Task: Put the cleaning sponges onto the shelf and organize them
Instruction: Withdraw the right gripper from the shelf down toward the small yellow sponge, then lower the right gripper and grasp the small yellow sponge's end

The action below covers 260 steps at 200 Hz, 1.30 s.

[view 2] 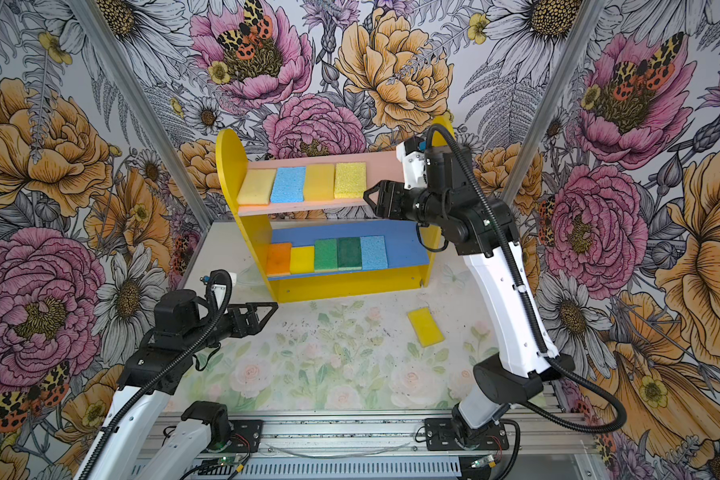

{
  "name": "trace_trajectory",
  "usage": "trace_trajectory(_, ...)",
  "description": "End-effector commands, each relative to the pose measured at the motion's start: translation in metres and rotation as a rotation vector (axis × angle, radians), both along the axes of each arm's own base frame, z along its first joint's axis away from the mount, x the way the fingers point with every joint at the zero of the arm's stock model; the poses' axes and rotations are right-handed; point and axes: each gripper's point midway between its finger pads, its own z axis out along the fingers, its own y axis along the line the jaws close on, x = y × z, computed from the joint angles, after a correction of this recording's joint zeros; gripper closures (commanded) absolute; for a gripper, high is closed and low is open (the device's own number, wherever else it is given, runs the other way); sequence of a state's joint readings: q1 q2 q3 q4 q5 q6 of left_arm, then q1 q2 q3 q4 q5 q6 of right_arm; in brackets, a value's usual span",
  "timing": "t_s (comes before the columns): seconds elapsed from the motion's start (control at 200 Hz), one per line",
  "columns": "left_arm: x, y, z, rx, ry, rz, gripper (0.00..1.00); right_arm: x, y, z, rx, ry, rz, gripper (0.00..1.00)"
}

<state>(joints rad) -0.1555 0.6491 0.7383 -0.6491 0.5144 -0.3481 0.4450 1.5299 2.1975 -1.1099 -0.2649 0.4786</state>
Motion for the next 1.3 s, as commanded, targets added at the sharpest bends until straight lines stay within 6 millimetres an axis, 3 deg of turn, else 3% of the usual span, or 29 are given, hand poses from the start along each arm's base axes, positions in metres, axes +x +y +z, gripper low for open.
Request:
trace_trajectory(0.0, -0.003, -0.011, 0.0, -0.005, -0.022, -0.063, 0.01, -0.019, -0.021, -0.037, -0.073, 0.064, -0.074, 0.35)
trace_trajectory(0.18, -0.011, -0.029, -0.007, 0.002, 0.008, -0.139, 0.01, -0.059, -0.033, -0.124, -0.151, 0.233, -0.099, 0.34)
trace_trajectory(0.285, -0.015, -0.039, -0.013, 0.012, 0.026, -0.179, 0.01, -0.073, -0.045, -0.163, -0.181, 0.307, -0.131, 0.34)
trace_trajectory(0.58, -0.015, -0.043, -0.02, 0.018, 0.057, -0.194, 0.01, -0.091, -0.058, -0.266, -0.251, 0.499, -0.179, 0.32)
trace_trajectory(0.775, -0.015, -0.043, -0.021, 0.019, 0.059, -0.195, 0.01, -0.092, -0.073, -0.309, -0.244, 0.579, -0.242, 0.29)
trace_trajectory(1.066, -0.014, -0.043, -0.022, 0.02, 0.063, -0.192, 0.01, -0.089, -0.12, -0.355, -0.214, 0.683, -0.398, 0.24)
trace_trajectory(1.296, -0.015, -0.044, -0.022, 0.023, 0.063, -0.193, 0.01, -0.059, -0.149, -0.39, -0.159, 0.738, -0.457, 0.23)
